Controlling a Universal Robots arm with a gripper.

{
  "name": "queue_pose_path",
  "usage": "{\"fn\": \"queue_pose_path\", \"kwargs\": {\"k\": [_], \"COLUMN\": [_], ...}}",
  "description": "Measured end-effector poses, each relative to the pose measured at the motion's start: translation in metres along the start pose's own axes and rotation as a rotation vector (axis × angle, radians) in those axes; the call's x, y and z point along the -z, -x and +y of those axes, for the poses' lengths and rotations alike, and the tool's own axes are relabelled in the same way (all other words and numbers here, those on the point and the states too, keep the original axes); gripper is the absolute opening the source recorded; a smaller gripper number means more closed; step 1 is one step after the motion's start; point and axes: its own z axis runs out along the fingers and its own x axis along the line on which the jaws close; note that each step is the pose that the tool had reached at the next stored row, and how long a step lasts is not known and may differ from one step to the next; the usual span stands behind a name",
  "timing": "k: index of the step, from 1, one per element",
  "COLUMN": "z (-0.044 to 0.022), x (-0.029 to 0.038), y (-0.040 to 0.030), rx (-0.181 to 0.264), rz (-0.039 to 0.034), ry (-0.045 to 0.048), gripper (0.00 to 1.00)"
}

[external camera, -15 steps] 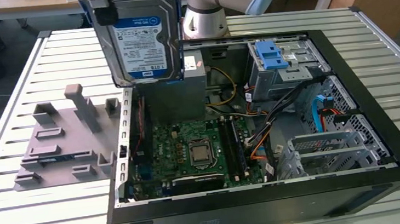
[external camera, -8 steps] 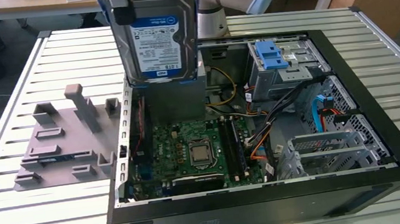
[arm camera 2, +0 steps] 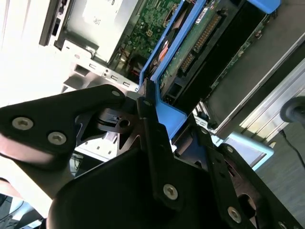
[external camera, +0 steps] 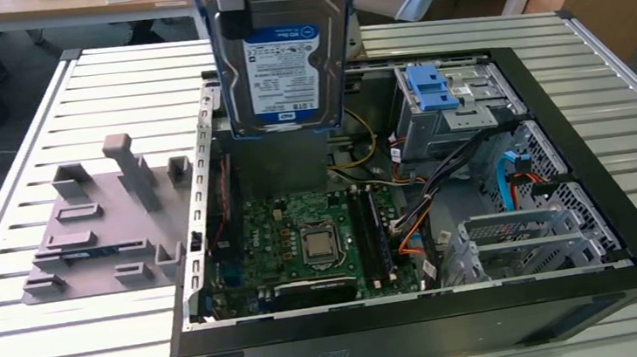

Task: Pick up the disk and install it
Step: 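Pick up the disk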

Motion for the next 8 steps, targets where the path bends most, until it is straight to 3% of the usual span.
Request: {"fn": "queue_pose_path", "kwargs": {"k": [7,8], "z": [-0.0263,-0.0332], "x": [0.0,0.0001], "y": [-0.0015,-0.0017], "rx": [0.0,0.0], "rz": [0.0,0.0002], "ry": [0.0005,0.0006], "gripper": [0.36,0.36]}}
